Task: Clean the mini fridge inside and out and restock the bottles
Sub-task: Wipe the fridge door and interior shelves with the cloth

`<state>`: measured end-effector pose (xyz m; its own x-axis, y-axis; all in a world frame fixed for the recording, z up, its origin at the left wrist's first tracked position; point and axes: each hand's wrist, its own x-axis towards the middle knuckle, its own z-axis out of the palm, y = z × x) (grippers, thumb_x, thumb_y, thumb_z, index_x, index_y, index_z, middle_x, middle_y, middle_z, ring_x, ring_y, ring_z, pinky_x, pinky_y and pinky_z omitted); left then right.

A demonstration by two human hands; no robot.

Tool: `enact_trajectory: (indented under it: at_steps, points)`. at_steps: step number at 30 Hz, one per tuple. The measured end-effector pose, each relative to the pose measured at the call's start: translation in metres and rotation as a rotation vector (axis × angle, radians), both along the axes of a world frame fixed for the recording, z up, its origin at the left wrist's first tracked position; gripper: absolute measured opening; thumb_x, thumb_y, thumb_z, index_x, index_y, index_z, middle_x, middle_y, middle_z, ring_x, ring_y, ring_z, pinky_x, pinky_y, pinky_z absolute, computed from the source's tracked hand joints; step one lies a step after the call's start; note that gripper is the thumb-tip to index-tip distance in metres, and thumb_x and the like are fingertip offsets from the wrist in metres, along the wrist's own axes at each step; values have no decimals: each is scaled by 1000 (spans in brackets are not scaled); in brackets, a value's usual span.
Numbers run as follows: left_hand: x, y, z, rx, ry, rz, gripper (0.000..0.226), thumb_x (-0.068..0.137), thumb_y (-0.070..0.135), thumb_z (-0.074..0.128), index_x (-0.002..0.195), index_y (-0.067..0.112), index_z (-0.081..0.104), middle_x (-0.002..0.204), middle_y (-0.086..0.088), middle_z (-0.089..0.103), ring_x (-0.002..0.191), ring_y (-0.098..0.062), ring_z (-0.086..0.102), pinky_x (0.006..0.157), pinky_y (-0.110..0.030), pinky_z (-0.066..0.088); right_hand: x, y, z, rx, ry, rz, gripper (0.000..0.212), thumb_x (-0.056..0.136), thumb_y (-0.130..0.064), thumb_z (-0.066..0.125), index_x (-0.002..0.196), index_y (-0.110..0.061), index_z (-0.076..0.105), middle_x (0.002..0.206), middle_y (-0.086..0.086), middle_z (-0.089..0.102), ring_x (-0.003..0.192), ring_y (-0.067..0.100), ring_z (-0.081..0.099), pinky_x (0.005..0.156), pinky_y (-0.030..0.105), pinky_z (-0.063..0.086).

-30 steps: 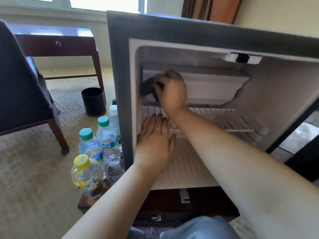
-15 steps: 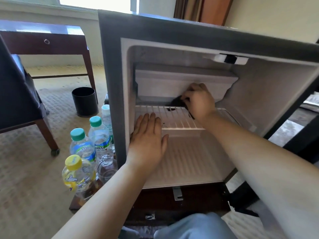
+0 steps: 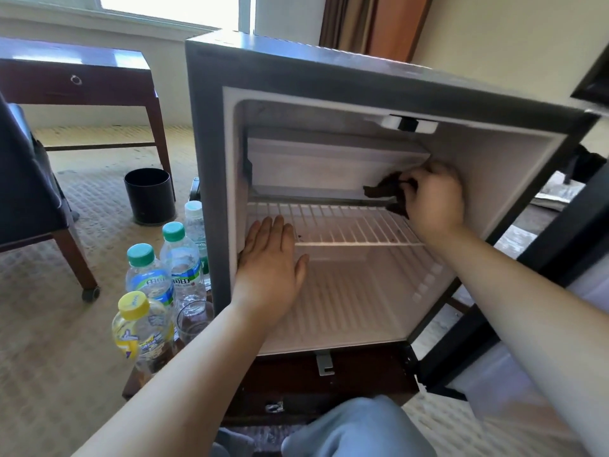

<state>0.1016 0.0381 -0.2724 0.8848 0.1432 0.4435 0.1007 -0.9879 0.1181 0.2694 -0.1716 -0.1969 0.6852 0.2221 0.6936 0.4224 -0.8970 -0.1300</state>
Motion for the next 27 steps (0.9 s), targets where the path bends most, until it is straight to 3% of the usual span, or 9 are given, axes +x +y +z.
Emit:
enact_trajectory:
  at_steps: [2,4,6,9,13,16,19,24,27]
  points:
    - [-1,1,4,-29,47,-25,59,101,42,27,147,6,28,156,-12,24,146,-26,16,115,-30,-7,-22,-2,5,89,-48,98,18,85,-6,64,101,-7,72,100,17,64,96,37,56,80,37,45]
    - [-3,-1,11,-91,93,-28,59,101,43,27,150,10,21,159,-8,16,147,-22,8,116,-30,-7,-48,-6,9,212,-13,192,15,82,-7,69,96,-9,74,95,12,65,91,28,58,77,30,44]
    - [-12,-6,18,-186,106,-29,57,101,41,33,150,13,23,158,-6,20,147,-21,11,118,-32,2,-75,-8,5,306,95,236,11,81,-11,72,91,-16,73,94,5,65,88,19,58,76,25,41]
    - [-36,-20,26,-368,77,-70,54,98,36,45,147,18,31,154,-4,31,144,-21,20,115,-36,20,-117,-9,-8,374,302,283,17,81,-14,73,82,-30,66,90,-7,64,88,13,58,79,28,44]
    - [-68,-35,43,-453,64,-173,49,94,34,52,141,25,40,142,-1,46,129,-21,43,101,-34,38,-163,-13,-17,377,391,329,16,81,-12,72,78,-26,66,85,-10,62,87,11,57,80,29,45]
    - [-86,-41,54,-399,74,-193,43,95,33,51,137,25,46,137,-1,50,125,-21,46,100,-35,40,-193,-16,-7,378,337,335,10,80,-11,74,78,-19,68,88,-10,63,88,8,57,76,18,40]
    - [-103,-41,63,-372,66,-159,36,96,29,48,131,21,53,133,-3,55,122,-25,49,99,-39,42,-217,-19,4,472,350,321,11,80,-14,75,75,-19,67,93,-12,63,89,4,55,78,17,36]
    - [-128,-33,76,-362,59,-85,30,97,27,43,118,16,62,119,-7,64,109,-29,58,90,-41,47,-251,-15,13,408,453,353,17,83,-17,72,73,-23,61,72,-9,61,70,7,55,58,12,36]
    - [-142,-30,84,-372,39,-52,31,99,27,42,115,11,64,116,-9,65,106,-29,59,88,-40,49,-269,-13,16,375,473,443,26,81,-13,73,67,-28,57,80,-5,69,79,12,62,74,27,50]
